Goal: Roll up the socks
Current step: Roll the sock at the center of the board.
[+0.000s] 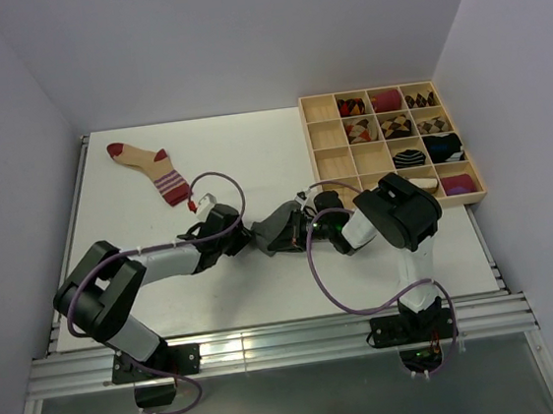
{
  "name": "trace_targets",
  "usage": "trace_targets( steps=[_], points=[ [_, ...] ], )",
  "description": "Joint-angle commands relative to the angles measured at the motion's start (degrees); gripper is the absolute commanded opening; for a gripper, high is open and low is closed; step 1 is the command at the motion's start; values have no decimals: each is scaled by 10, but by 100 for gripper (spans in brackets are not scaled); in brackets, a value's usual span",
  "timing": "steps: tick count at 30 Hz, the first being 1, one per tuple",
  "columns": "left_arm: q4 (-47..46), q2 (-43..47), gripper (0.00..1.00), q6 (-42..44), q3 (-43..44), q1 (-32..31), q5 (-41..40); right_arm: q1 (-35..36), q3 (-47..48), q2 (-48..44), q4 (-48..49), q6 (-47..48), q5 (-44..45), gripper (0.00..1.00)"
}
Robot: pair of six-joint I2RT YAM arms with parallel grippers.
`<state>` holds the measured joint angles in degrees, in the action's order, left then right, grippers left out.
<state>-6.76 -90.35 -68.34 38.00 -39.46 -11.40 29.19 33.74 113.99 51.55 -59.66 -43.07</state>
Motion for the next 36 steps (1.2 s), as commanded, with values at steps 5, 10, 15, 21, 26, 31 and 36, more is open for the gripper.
trace_targets(
  steps=[5,10,15,21,26,31,36],
  points=[
    [66,-38,15,-5,25,-4,-23,-1,8,-12,-41,38,20,4],
    [225,-17,7,14,92,-10,-81,11,14,-71,-115,120,54,24],
    [345,-27,7,40,149,-20,-122,54,-21,-212,-173,245,172,41],
    [391,-60,8,72,183,-22,-101,151,-15,-308,-244,403,373,50],
    [422,-84,9,91,224,-22,-90,250,1,-285,-231,478,495,51],
    [423,-91,9,100,241,-22,-78,314,9,-241,-186,541,583,52],
    [419,-93,9,101,241,-21,-70,360,34,-199,-166,590,637,52]
  ],
)
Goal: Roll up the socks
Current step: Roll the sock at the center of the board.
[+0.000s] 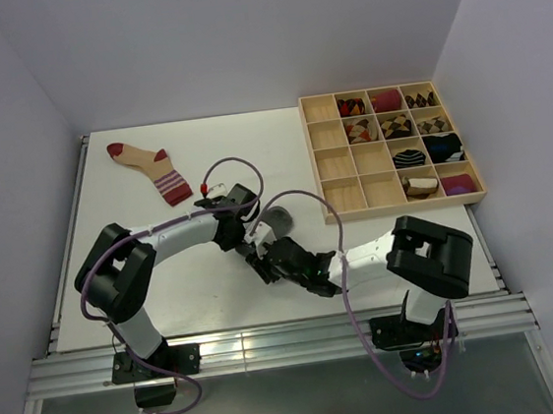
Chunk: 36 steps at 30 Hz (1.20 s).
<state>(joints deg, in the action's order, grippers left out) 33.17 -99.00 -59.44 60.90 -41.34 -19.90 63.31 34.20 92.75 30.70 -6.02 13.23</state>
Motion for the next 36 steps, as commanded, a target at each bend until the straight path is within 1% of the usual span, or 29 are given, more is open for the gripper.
trace_targets(
  steps=[1,9,13,18,21,22,24,25,27,28,31,32,34,35,36],
  points=[
    [16,-7,9,13,11,-2,17,23,40,26,40,70,80,52],
    [11,-9,9,11,11,-3,25,37,84,85,31,106,88,52],
    [8,-11,9,11,12,-3,28,38,97,106,24,111,83,45],
    [-1,-14,9,8,7,-3,38,38,105,129,19,112,81,41],
    [-5,-11,10,4,4,-3,42,38,105,139,19,108,81,31],
    [-6,-8,10,4,2,-2,41,37,102,139,18,104,80,20],
    [-9,0,10,0,-3,-3,40,31,98,135,14,99,76,8],
    [-12,3,11,-1,-4,-2,38,28,95,132,12,94,66,0],
    [-15,14,12,-7,-10,-1,35,19,93,119,0,86,43,0],
    [-16,19,13,-9,-12,3,34,15,90,114,-5,75,32,0],
    [-17,42,25,-28,-25,13,19,-12,86,89,-30,40,-14,0],
    [-22,61,32,-41,-30,16,15,-20,86,82,-38,33,-55,0],
    [-28,81,39,-54,-49,28,9,-52,90,69,-61,10,-100,0],
    [-35,102,47,-66,-56,32,7,-63,90,65,-73,2,-150,0],
    [-40,114,51,-73,-69,35,7,-74,92,60,-78,-5,-176,0]
  ],
)
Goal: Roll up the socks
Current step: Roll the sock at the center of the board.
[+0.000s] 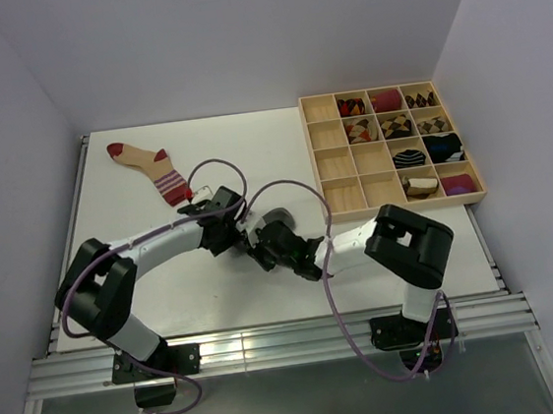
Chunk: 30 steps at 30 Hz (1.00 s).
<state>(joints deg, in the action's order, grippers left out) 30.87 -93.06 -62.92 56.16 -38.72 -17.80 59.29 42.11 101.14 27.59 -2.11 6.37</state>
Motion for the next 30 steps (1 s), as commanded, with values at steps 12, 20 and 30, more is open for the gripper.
trace_targets(
  steps=[12,20,30],
  points=[
    [-156,208,79,-95,-146,22,-17,-235,-26,49,122,-346,-499,0],
    [-236,217,78,-69,-195,17,19,-298,-77,119,277,-512,-515,0],
    [-298,148,78,-54,-178,3,50,-309,-84,116,190,-518,-466,0]
  ],
)
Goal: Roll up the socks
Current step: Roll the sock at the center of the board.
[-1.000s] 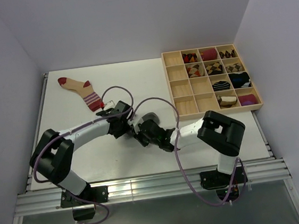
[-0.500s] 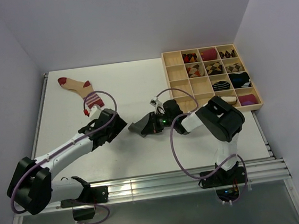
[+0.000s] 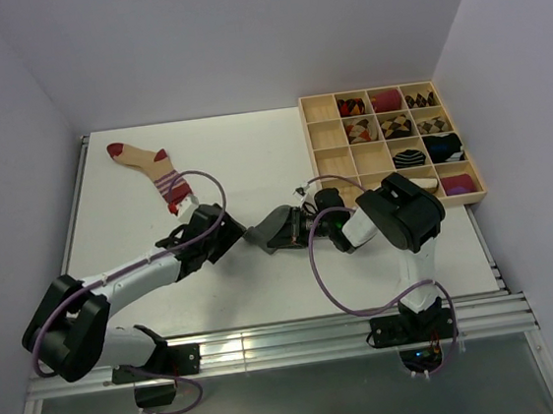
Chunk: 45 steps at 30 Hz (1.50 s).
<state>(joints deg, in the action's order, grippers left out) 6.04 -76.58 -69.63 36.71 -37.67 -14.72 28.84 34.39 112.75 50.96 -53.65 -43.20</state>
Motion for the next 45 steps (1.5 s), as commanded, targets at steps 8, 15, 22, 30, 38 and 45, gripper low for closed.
trace_targets(
  steps=[8,15,22,30,38,45],
  points=[
    [-72,-56,76,27,26,-21,20,-7,-6,10,-47,-10,29,0],
    [-82,-97,71,41,42,-20,19,-10,-6,17,-46,-15,26,0],
    [-71,-159,61,59,70,-21,29,-11,-6,18,-44,-19,19,0],
    [-22,-207,41,53,94,-24,36,-9,9,-22,-113,35,35,5],
    [69,-209,21,63,132,-29,3,15,30,-114,-234,123,93,32],
    [202,-182,21,77,178,-39,-63,74,35,-237,-321,264,271,39]
  ],
)
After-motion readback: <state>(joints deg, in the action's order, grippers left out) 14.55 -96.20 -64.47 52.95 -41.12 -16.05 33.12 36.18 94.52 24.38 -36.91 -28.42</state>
